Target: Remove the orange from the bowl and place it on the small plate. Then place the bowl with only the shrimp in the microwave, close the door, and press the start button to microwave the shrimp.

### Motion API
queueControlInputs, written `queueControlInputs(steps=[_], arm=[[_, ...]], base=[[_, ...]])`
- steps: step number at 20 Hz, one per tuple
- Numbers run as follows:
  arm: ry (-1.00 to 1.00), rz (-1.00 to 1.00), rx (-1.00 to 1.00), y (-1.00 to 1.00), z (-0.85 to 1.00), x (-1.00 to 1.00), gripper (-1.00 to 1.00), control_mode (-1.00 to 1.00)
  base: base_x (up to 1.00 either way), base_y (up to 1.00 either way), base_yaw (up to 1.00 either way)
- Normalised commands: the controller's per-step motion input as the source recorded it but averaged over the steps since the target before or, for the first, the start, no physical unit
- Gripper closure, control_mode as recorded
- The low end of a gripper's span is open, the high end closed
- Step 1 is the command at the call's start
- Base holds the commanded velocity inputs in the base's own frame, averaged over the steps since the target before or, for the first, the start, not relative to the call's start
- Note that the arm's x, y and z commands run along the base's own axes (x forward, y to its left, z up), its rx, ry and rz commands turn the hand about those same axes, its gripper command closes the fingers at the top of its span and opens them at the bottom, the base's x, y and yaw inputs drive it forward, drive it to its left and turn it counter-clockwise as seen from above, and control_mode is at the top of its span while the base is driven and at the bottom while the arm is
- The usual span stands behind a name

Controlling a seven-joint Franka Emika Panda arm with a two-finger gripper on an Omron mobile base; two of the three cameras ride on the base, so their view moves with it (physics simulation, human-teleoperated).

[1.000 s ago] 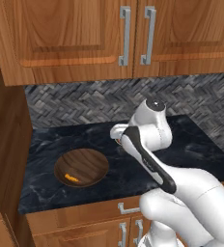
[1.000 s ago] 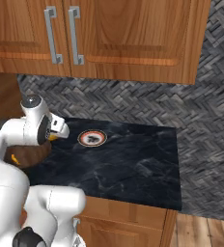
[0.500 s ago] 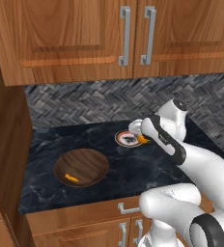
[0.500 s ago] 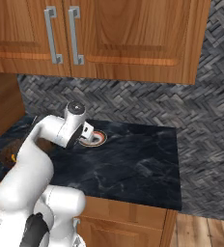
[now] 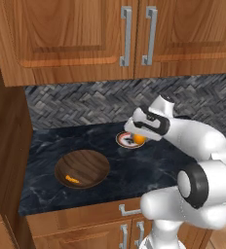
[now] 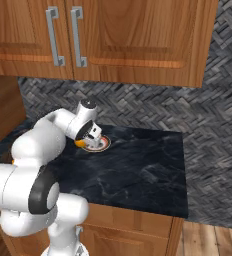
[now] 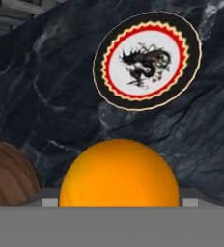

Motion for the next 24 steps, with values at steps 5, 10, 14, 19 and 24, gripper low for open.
queueControlInputs(steps=[5,10,14,19,24], arm=[[0.18,0.00,0.00,-0.03,-0.23,0.41,1.00,-1.00],[0.16,0.00,0.00,0.00,-0.30,0.33,1.00,-1.00],[0.09,0.00,0.00,0.00,-0.32,0.20,1.00,-1.00],[0.06,0.00,-0.01,-0.08,-0.29,0.23,1.00,-1.00],[0.14,0.00,0.00,-0.09,-0.11,0.44,1.00,-1.00]], base=[[0.00,0.00,0.00],[0.00,0.00,0.00],[0.00,0.00,0.00],[0.00,0.00,0.00],[0.00,0.00,0.00]])
